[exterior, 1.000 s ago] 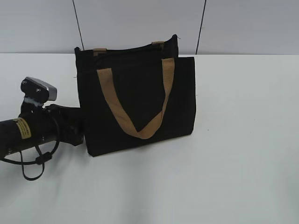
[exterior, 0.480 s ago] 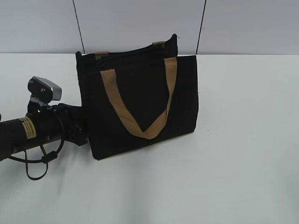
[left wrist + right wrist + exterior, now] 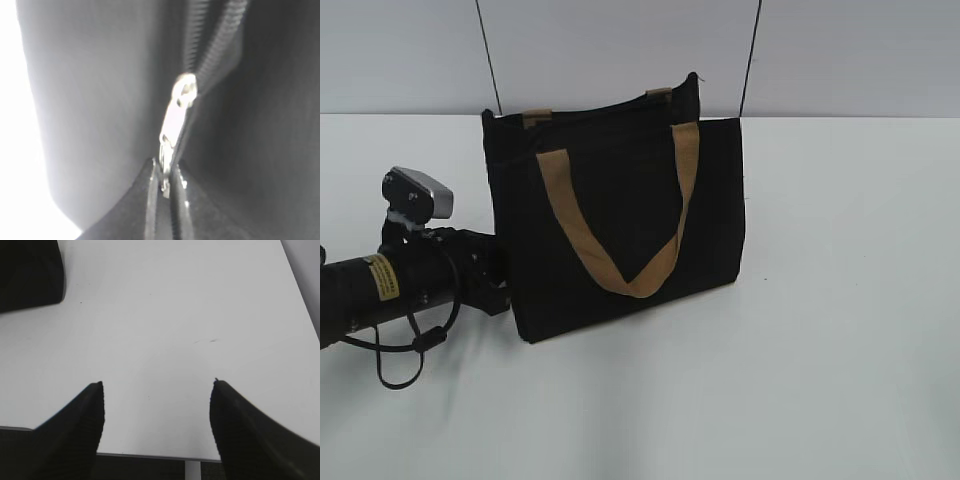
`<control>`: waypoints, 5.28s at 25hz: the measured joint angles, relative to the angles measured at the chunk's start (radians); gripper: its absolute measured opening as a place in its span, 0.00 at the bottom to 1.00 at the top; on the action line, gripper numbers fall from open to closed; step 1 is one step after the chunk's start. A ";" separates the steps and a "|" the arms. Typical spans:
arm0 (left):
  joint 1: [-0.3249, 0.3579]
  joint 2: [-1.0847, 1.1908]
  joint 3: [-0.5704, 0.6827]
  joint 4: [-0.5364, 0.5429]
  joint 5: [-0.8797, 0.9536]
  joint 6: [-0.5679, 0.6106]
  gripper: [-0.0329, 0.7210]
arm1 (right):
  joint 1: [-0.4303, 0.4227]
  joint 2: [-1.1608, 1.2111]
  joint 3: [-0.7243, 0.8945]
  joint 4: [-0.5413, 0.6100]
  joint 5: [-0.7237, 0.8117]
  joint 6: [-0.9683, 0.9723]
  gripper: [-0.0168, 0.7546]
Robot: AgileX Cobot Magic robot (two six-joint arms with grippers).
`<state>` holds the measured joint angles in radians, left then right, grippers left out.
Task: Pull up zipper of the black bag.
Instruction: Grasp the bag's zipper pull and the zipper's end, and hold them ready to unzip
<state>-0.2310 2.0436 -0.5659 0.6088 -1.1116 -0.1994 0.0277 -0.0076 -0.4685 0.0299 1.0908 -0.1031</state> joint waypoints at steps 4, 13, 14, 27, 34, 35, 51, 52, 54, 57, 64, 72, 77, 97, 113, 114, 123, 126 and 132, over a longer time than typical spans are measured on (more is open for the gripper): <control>0.000 -0.020 0.000 -0.001 0.046 0.000 0.07 | 0.000 0.000 0.000 0.000 0.000 0.000 0.67; 0.000 -0.337 0.000 -0.042 0.414 0.001 0.07 | 0.000 0.000 0.000 0.000 0.000 0.000 0.67; 0.000 -0.381 0.000 -0.044 0.452 0.001 0.07 | 0.000 0.000 0.000 0.000 0.000 0.000 0.67; 0.000 -0.742 0.001 -0.045 0.600 0.004 0.07 | 0.000 0.000 0.000 0.000 0.000 0.000 0.67; 0.000 -0.784 -0.019 -0.045 0.617 0.004 0.07 | 0.000 0.000 0.000 0.000 0.000 0.000 0.67; 0.000 -0.794 -0.025 -0.044 0.617 0.004 0.07 | 0.000 0.000 0.000 0.000 0.000 0.000 0.67; -0.006 -0.812 -0.068 0.020 0.668 0.005 0.07 | 0.000 0.000 0.000 -0.008 0.000 -0.005 0.67; -0.013 -0.812 -0.081 0.042 0.687 0.005 0.07 | 0.000 0.000 0.000 -0.008 0.000 -0.005 0.67; -0.031 -0.812 -0.104 0.075 0.737 0.005 0.07 | 0.000 0.000 0.000 -0.009 0.000 -0.005 0.67; -0.062 -0.812 -0.133 0.140 0.788 0.005 0.07 | 0.000 0.000 0.000 -0.009 0.000 -0.006 0.67; -0.107 -0.814 -0.168 0.246 0.905 0.005 0.07 | 0.000 0.000 0.000 -0.009 0.000 -0.007 0.67; -0.107 -0.823 -0.169 0.266 0.985 0.004 0.07 | 0.000 0.000 0.000 -0.009 0.000 -0.007 0.67; -0.109 -0.823 -0.169 0.189 0.956 0.004 0.07 | 0.000 0.000 0.000 -0.009 0.000 -0.007 0.67; -0.111 -0.823 -0.169 0.130 0.922 0.000 0.32 | 0.054 0.659 -0.024 0.753 -0.382 -0.829 0.67; -0.111 -0.823 -0.169 0.130 0.910 -0.002 0.07 | 0.131 1.025 -0.354 0.994 -0.343 -1.215 0.47; -0.111 -0.823 -0.169 0.130 0.907 -0.003 0.07 | 0.160 1.065 -0.391 1.003 -0.334 -1.248 0.47; -0.111 -0.823 -0.169 0.132 0.847 -0.003 0.07 | 0.373 1.451 -0.673 1.014 -0.349 -1.426 0.46; -0.111 -0.823 -0.169 0.142 0.818 -0.003 0.07 | 0.398 1.589 -0.778 1.014 -0.377 -1.436 0.46; -0.111 -0.823 -0.169 0.146 0.781 -0.003 0.07 | 0.444 1.819 -0.997 1.032 -0.385 -1.440 0.46</control>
<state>-0.3415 1.2202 -0.7351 0.7549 -0.3304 -0.2025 0.4714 1.8114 -1.4653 1.0614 0.7061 -1.5428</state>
